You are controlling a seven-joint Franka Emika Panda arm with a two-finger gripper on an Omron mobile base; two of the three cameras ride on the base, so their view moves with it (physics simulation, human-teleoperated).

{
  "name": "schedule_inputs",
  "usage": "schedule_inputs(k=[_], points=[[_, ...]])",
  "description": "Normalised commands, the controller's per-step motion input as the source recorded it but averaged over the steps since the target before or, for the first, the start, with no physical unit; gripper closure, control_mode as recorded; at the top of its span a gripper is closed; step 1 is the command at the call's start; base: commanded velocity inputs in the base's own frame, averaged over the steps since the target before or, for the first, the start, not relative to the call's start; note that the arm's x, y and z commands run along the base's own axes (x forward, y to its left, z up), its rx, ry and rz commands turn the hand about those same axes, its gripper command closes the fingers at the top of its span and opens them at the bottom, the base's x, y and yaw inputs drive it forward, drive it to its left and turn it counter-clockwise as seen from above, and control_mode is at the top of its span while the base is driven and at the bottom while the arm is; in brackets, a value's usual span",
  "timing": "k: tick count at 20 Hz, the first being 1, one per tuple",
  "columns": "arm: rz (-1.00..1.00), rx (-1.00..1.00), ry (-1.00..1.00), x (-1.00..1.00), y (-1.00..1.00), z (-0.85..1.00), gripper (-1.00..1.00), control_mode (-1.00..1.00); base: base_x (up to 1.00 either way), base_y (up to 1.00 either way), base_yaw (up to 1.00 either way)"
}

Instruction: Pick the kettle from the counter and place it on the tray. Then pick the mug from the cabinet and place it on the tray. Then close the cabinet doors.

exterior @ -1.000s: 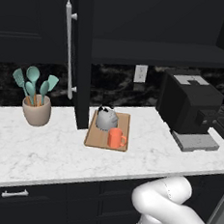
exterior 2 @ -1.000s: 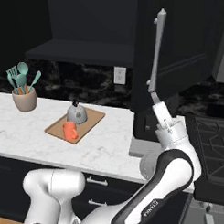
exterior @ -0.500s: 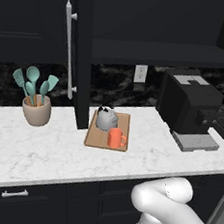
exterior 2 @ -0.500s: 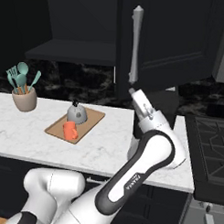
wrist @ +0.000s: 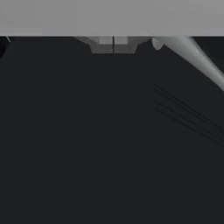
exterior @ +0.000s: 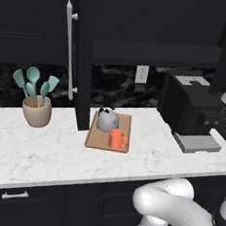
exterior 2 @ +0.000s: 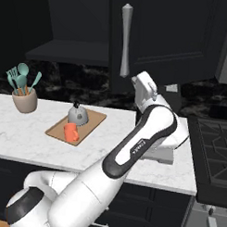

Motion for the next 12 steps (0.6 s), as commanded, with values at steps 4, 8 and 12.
schedule_inputs(k=[4, 8, 12], points=[[0.01, 0.0, 0.18, 0.67, -0.02, 0.0, 1.0, -1.0, 0.0, 0.0, 0.0], [-0.06, -0.02, 0.3, 0.26, -0.06, 0.11, 1.0, -1.0, 0.0, 0.0, 0.0], [-0.24, -0.08, 0.3, 0.42, 0.0, 0.03, 1.0, -1.0, 0.0, 0.0, 0.0]])
